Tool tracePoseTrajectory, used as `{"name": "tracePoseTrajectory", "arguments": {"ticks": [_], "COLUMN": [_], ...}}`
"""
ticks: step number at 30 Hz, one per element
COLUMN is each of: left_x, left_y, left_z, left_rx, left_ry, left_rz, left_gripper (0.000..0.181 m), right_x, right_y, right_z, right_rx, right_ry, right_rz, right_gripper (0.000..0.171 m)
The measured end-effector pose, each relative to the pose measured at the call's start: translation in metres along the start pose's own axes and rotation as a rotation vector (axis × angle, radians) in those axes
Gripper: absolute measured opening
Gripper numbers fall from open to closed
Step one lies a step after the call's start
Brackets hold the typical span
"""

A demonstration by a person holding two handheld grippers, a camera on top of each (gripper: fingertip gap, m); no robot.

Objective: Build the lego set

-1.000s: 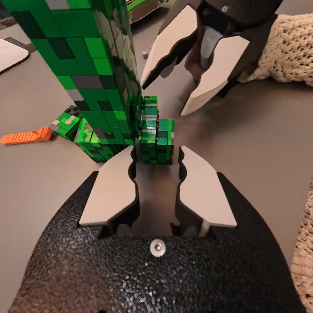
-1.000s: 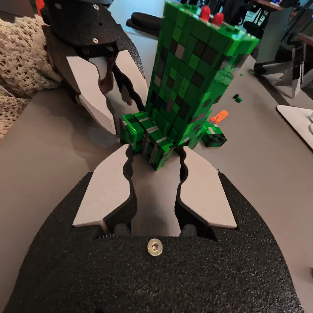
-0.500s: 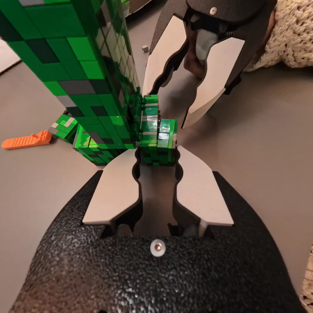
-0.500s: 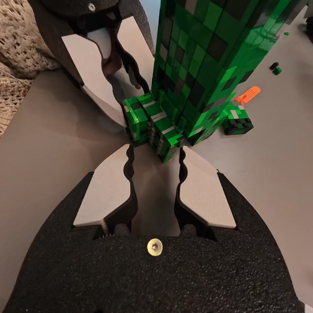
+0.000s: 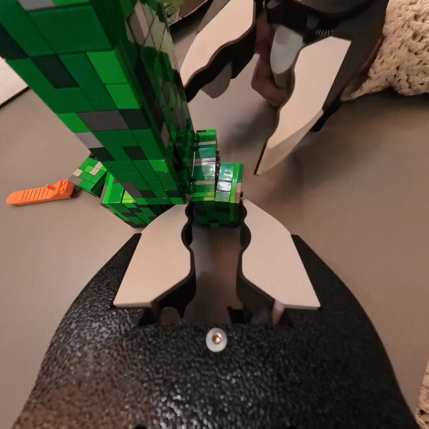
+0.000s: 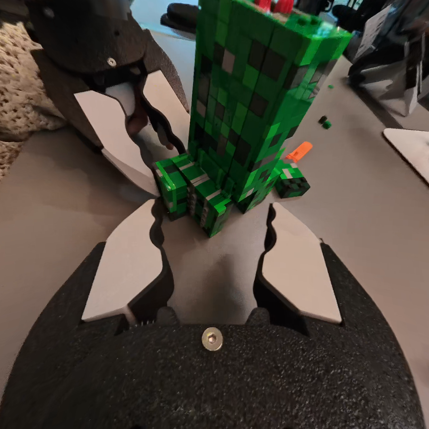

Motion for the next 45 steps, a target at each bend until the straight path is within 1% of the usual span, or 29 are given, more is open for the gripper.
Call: {"name": "tracePoseTrajectory", "arguments": {"ticks": [1, 4, 9, 13, 22, 29, 32, 38, 39, 41, 42, 45], "left_x": [0.000, 0.000, 0.000, 0.000, 0.000, 0.001, 0.000, 0.000, 0.000, -0.005, -0.007, -0.008], "left_y": [0.000, 0.000, 0.000, 0.000, 0.000, 0.002, 0.003, 0.004, 0.005, 0.008, 0.007, 0.004], "left_z": [0.000, 0.001, 0.001, 0.001, 0.001, -0.001, -0.003, 0.000, 0.000, -0.001, -0.001, -0.001], "left_rx": [-0.001, -0.009, -0.014, -0.021, -0.025, 0.033, 0.051, 0.012, 0.000, -0.032, -0.052, -0.040], "left_ry": [-0.001, -0.008, -0.008, -0.005, 0.001, 0.045, 0.065, 0.027, 0.022, 0.015, 0.013, 0.030], "left_rz": [0.000, 0.000, 0.000, -0.001, -0.002, 0.019, 0.028, 0.037, 0.046, 0.130, 0.132, 0.126], "left_gripper": [0.037, 0.037, 0.037, 0.037, 0.037, 0.040, 0.042, 0.041, 0.043, 0.047, 0.050, 0.056], "right_x": [0.000, 0.001, 0.000, -0.001, 0.000, 0.001, 0.001, 0.001, 0.001, 0.001, 0.001, 0.001], "right_y": [0.003, 0.009, 0.012, 0.015, 0.015, 0.015, 0.015, 0.014, 0.014, 0.014, 0.014, 0.014], "right_z": [0.001, 0.001, -0.003, -0.003, -0.005, -0.004, -0.004, -0.004, -0.004, -0.004, -0.004, -0.004], "right_rx": [-0.008, 0.037, 0.103, 0.117, 0.182, 0.189, 0.188, 0.187, 0.186, 0.186, 0.185, 0.184], "right_ry": [-0.005, 0.026, 0.097, 0.100, 0.135, 0.132, 0.129, 0.123, 0.122, 0.121, 0.120, 0.119], "right_rz": [0.021, 0.063, 0.091, 0.123, 0.124, 0.122, 0.123, 0.124, 0.124, 0.124, 0.125, 0.126], "right_gripper": [0.091, 0.090, 0.074, 0.072, 0.058, 0.051, 0.050, 0.050, 0.050, 0.049, 0.049, 0.049]}}
Point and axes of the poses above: each gripper's, where its closed fingertips meet, y out along the fingers, x out of its top, z = x × y across the jaws, the point moved 9 cm from there along -y, back along the fingers, and after that the axes turned 4 degrees about y, right-handed, at the moved point
